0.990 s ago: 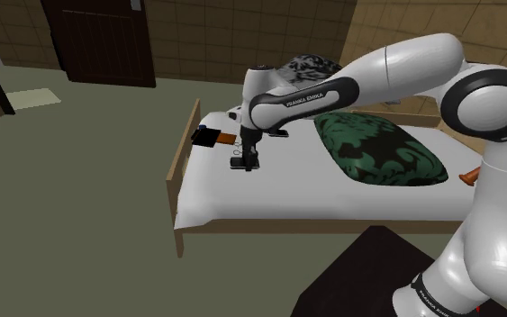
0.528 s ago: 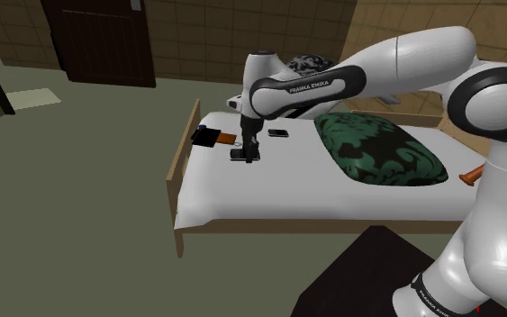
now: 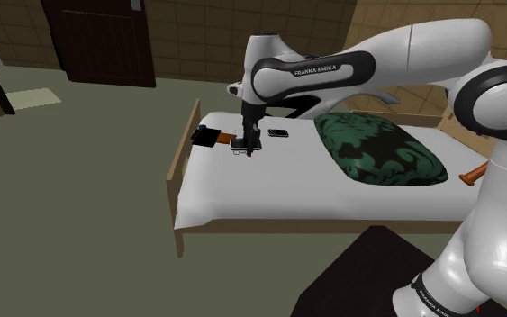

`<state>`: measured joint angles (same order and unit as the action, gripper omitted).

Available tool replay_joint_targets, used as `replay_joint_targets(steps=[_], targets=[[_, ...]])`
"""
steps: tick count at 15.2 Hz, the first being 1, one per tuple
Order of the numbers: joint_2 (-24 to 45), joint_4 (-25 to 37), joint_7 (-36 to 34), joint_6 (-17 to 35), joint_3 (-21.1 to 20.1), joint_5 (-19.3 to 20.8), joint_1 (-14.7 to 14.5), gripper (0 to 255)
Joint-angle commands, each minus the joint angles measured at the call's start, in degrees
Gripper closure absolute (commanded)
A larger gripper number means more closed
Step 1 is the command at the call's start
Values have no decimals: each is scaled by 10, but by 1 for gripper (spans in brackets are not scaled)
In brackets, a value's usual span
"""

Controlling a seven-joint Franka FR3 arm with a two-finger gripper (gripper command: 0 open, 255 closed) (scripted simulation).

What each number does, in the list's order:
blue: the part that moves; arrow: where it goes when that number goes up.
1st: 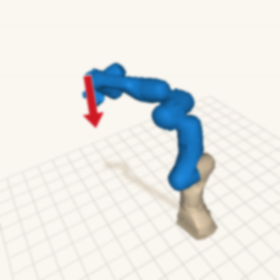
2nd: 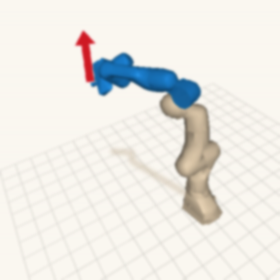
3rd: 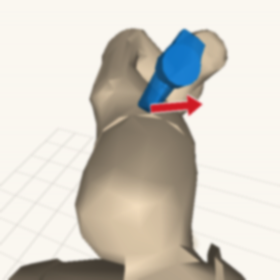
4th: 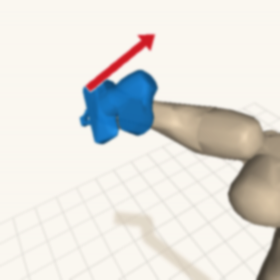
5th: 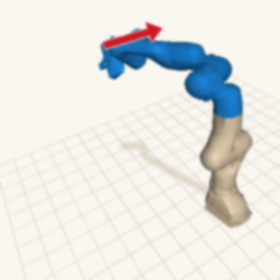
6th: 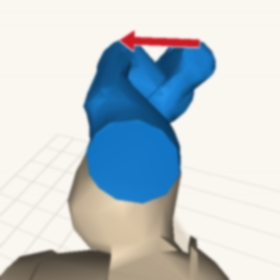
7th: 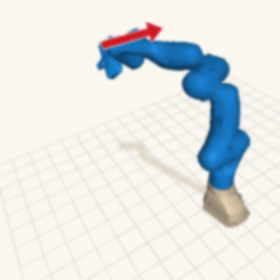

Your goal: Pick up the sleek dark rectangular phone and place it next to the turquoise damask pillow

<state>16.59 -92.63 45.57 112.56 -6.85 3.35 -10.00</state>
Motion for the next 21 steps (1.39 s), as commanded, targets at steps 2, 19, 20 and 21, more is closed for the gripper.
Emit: replay_joint_targets(steps=[2, 19, 20, 21], targets=[[-4, 16, 1, -21, 0, -1, 0, 255], [-68, 25, 48, -91, 13, -15, 29, 255], [-82, 6, 60, -87, 18, -17, 36, 255], [-95, -11, 72, -82, 22, -20, 43, 255]])
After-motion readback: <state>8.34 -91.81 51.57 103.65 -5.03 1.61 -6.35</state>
